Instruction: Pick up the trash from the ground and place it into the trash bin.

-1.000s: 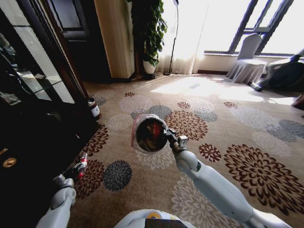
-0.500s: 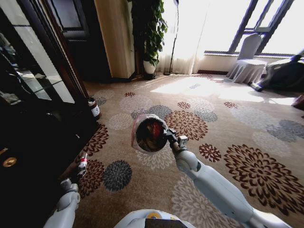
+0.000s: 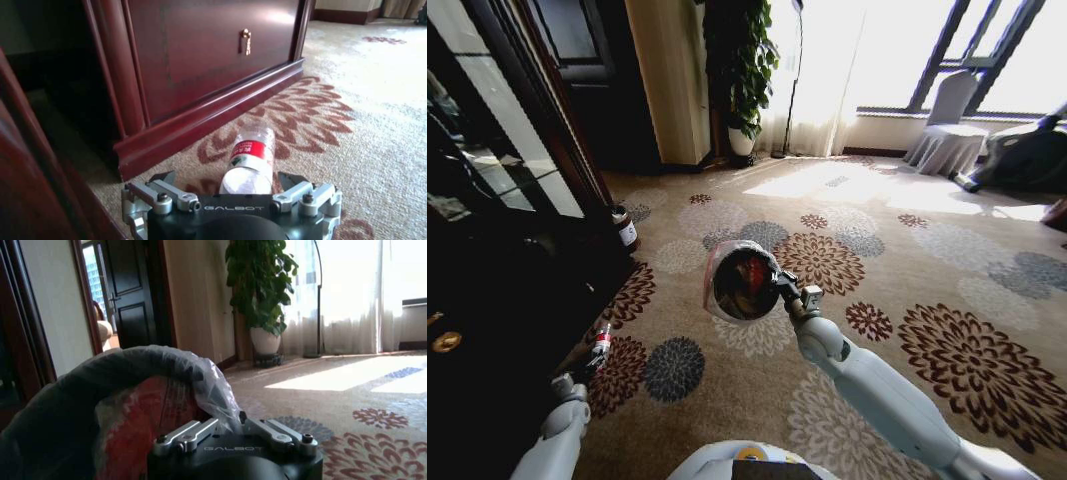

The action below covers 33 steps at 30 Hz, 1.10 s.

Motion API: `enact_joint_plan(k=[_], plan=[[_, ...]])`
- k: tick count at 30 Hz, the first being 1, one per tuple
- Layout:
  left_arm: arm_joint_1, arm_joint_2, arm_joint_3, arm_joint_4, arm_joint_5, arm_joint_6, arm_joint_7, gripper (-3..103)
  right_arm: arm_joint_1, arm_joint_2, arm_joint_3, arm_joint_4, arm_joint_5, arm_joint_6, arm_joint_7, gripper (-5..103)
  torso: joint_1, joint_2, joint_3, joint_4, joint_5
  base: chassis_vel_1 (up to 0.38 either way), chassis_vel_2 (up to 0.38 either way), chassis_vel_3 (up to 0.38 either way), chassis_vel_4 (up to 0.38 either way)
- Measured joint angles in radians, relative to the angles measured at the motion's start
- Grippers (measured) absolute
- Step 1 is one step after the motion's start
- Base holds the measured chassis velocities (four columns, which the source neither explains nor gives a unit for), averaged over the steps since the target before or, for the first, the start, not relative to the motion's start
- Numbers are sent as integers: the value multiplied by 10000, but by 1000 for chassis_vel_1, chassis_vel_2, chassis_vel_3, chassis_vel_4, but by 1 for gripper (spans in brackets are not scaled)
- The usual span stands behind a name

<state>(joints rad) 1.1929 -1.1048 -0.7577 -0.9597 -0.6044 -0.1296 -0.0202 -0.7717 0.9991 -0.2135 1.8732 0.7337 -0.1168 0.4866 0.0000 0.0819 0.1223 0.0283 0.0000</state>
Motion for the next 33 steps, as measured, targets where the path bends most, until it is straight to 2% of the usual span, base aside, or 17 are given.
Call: enact_joint_plan(k=[2,3,9,16,17,18,24,26,28,31,32,33], plan=[[-169,23,49,237,-33,0,71,100,0,0,0,0,0,0,0,0,-1,0,0,0,-1,0,0,0,0],[-525,69,158,695,-163,13,276,100,0,0,0,0,0,0,0,0,0,0,0,-2,-2,0,0,0,0],[-1468,59,456,1742,-237,10,920,100,0,0,1,0,0,0,0,0,0,0,0,-2,2,0,0,0,0],[-2302,-133,598,2836,1,60,1011,100,0,0,0,0,0,0,0,0,0,0,0,-3,2,0,0,0,0],[-2414,-180,597,3067,73,61,1043,102,0,0,1,0,0,0,0,0,0,0,0,-2,-1,0,0,0,0],[-2486,-222,590,3244,130,61,1052,98,0,0,1,0,0,0,0,0,0,0,1,-1,-2,0,0,0,0],[-2660,-258,461,3586,-90,195,999,96,0,0,1,0,0,0,0,0,0,0,0,0,3,0,0,0,0],[-2678,-257,432,3629,-113,185,1097,89,0,0,1,0,0,0,0,0,0,0,0,0,-1,0,0,0,0],[-2678,-261,427,3619,-131,185,1102,89,0,0,1,0,0,0,0,0,0,0,0,0,-1,0,0,0,0],[-2654,-291,426,3444,-282,209,1134,72,0,0,1,0,0,0,0,0,0,0,0,-2,0,0,0,0,0],[-2654,-291,426,3444,-282,209,1134,72,0,0,1,0,0,0,0,0,0,0,0,-2,0,0,0,0,0],[-2621,-294,433,3385,-329,220,1153,67,0,0,1,0,-1,0,0,0,0,0,0,-3,1,0,0,0,0]])
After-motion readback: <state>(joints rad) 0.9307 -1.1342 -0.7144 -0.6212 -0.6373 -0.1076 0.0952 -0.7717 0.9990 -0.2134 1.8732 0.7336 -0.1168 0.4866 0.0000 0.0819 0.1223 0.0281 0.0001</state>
